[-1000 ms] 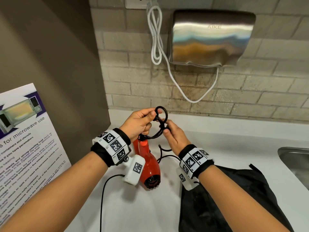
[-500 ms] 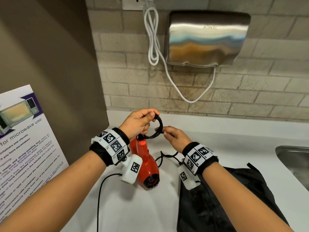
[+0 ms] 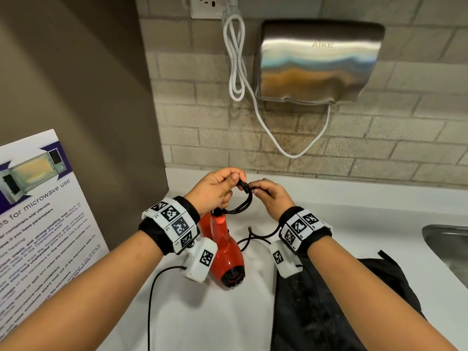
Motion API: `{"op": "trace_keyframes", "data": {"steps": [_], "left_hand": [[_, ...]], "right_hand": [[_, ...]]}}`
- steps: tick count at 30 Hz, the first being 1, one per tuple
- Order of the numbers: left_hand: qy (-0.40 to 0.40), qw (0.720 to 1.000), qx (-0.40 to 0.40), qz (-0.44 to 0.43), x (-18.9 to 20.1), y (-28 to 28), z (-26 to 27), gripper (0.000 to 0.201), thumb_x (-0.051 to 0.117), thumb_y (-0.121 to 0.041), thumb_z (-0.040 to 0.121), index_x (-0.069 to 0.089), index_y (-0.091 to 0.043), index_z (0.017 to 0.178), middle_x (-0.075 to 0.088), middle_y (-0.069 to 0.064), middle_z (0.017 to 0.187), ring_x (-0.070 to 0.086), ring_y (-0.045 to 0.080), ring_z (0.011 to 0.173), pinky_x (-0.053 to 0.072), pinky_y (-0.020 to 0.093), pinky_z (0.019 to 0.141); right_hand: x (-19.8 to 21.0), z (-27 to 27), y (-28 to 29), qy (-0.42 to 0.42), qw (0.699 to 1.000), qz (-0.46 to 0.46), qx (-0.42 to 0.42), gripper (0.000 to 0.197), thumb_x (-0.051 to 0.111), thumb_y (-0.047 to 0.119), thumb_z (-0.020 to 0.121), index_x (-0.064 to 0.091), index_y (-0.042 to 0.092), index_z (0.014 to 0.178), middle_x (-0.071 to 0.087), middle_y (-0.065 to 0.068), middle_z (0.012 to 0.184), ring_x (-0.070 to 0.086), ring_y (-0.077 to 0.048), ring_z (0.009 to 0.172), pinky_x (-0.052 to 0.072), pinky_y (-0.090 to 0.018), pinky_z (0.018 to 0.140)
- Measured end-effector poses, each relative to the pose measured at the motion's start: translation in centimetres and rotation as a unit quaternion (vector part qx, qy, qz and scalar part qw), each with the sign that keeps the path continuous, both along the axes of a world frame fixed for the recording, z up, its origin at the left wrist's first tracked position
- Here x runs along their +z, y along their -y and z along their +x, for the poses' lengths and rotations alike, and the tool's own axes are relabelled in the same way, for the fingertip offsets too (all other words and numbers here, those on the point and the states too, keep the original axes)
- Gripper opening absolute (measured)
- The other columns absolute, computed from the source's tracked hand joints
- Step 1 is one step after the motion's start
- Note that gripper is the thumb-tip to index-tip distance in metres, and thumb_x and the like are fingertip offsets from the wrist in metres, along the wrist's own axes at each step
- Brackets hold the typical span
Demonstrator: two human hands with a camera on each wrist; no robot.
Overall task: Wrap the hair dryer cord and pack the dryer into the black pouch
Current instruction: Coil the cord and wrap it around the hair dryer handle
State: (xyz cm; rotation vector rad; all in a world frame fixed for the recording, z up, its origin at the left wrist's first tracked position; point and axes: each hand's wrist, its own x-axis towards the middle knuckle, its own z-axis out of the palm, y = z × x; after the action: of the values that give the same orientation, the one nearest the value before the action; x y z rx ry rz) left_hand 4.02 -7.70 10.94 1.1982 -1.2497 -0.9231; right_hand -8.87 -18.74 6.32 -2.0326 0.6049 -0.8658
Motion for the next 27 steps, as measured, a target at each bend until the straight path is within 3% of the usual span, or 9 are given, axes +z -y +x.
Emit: {"op": "trace_keyframes", "data": {"steps": [2, 6, 9, 11, 15, 19, 21, 23, 27], "left_hand": [[0.018, 1.0, -0.008, 0.007, 0.2, -0.1, -0.1, 0.025, 0.03, -0.013, 0.098, 0.05, -0.015, 0.083, 0.057, -0.014, 0.053, 0.024, 0.0, 0.032, 0.02, 0.013, 0.038], [0.018, 1.0, -0.012, 0.01, 0.4, -0.2, -0.2, 0.026, 0.028, -0.013, 0.099, 0.047, -0.015, 0.082, 0.054, -0.012, 0.05, 0.023, -0.001, 0.032, 0.018, 0.013, 0.038], [-0.004, 1.0, 0.009, 0.003, 0.3, 0.0, 0.2, 0.027, 0.028, -0.014, 0.099, 0.048, -0.015, 0.081, 0.046, -0.001, 0.062, 0.022, -0.001, 0.032, 0.016, 0.013, 0.039], [0.006, 1.0, 0.011, 0.001, 0.2, 0.1, 0.2, 0.026, 0.029, -0.013, 0.099, 0.048, -0.014, 0.081, 0.039, 0.004, 0.066, 0.021, -0.001, 0.032, 0.015, 0.014, 0.039], [0.026, 0.999, 0.02, -0.017, 0.0, 0.3, 0.1, 0.025, 0.031, -0.011, 0.098, 0.051, -0.015, 0.083, 0.045, -0.005, 0.056, 0.021, 0.001, 0.032, 0.016, 0.015, 0.04], [0.011, 0.999, 0.032, -0.029, -0.1, 0.4, 0.0, 0.022, 0.031, -0.01, 0.098, 0.05, -0.02, 0.095, 0.041, -0.012, 0.047, 0.022, 0.001, 0.032, 0.018, 0.017, 0.04], [0.0, 0.999, 0.037, -0.032, 0.0, 0.3, -0.1, 0.022, 0.032, -0.011, 0.098, 0.052, -0.019, 0.093, 0.051, -0.011, 0.057, 0.024, 0.0, 0.031, 0.019, 0.016, 0.04], [-0.009, 0.999, 0.039, -0.029, 0.1, 0.4, -0.1, 0.023, 0.033, -0.012, 0.098, 0.054, -0.018, 0.091, 0.053, 0.0, 0.072, 0.026, 0.001, 0.032, 0.02, 0.016, 0.04], [-0.021, 0.999, 0.041, -0.018, 0.2, 0.3, -0.1, 0.024, 0.032, -0.017, 0.098, 0.055, -0.02, 0.092, 0.051, 0.005, 0.071, 0.023, 0.001, 0.032, 0.021, 0.016, 0.04]], "right_hand": [[1.0, 0.0, 0.4, -0.019, 0.998, -0.046, -0.028, 0.022, 0.05, -0.003, 0.088, 0.067, 0.006, 0.099, 0.055, -0.004, 0.088, 0.052, -0.019, 0.089, 0.04, -0.015, 0.079], [3.2, -0.6, 0.5, -0.114, 0.987, -0.113, 0.018, 0.022, 0.051, 0.008, 0.089, 0.065, 0.017, 0.105, 0.036, 0.006, 0.079, 0.042, -0.014, 0.084, 0.035, -0.018, 0.081], [4.0, -1.0, 0.5, -0.17, 0.972, -0.16, 0.013, 0.016, 0.054, 0.021, 0.089, 0.066, 0.017, 0.099, 0.039, 0.002, 0.083, 0.041, -0.017, 0.093, 0.037, -0.035, 0.093], [4.5, -1.0, 0.1, -0.188, 0.967, -0.17, -0.021, 0.016, 0.055, 0.026, 0.089, 0.065, 0.016, 0.095, 0.046, -0.001, 0.087, 0.042, -0.019, 0.096, 0.038, -0.042, 0.094], [5.6, -0.5, -1.4, -0.183, 0.946, -0.236, -0.127, 0.024, 0.052, 0.033, 0.089, 0.064, 0.014, 0.099, 0.061, -0.006, 0.101, 0.054, -0.025, 0.1, 0.045, -0.037, 0.081], [6.3, -0.4, -2.7, -0.159, 0.933, -0.258, -0.194, 0.026, 0.047, 0.034, 0.091, 0.061, 0.015, 0.103, 0.064, -0.004, 0.107, 0.058, -0.025, 0.098, 0.045, -0.035, 0.076], [6.5, -0.3, -3.1, -0.14, 0.933, -0.257, -0.209, 0.025, 0.047, 0.034, 0.091, 0.061, 0.016, 0.102, 0.064, -0.004, 0.105, 0.059, -0.025, 0.096, 0.045, -0.035, 0.075], [6.7, -0.2, -3.4, -0.124, 0.933, -0.261, -0.216, 0.024, 0.046, 0.033, 0.092, 0.061, 0.017, 0.1, 0.064, -0.003, 0.103, 0.059, -0.025, 0.094, 0.045, -0.034, 0.073], [7.4, -0.2, -3.5, -0.105, 0.93, -0.271, -0.223, 0.022, 0.047, 0.032, 0.092, 0.06, 0.016, 0.099, 0.063, -0.002, 0.102, 0.06, -0.023, 0.092, 0.044, -0.033, 0.071]]}}
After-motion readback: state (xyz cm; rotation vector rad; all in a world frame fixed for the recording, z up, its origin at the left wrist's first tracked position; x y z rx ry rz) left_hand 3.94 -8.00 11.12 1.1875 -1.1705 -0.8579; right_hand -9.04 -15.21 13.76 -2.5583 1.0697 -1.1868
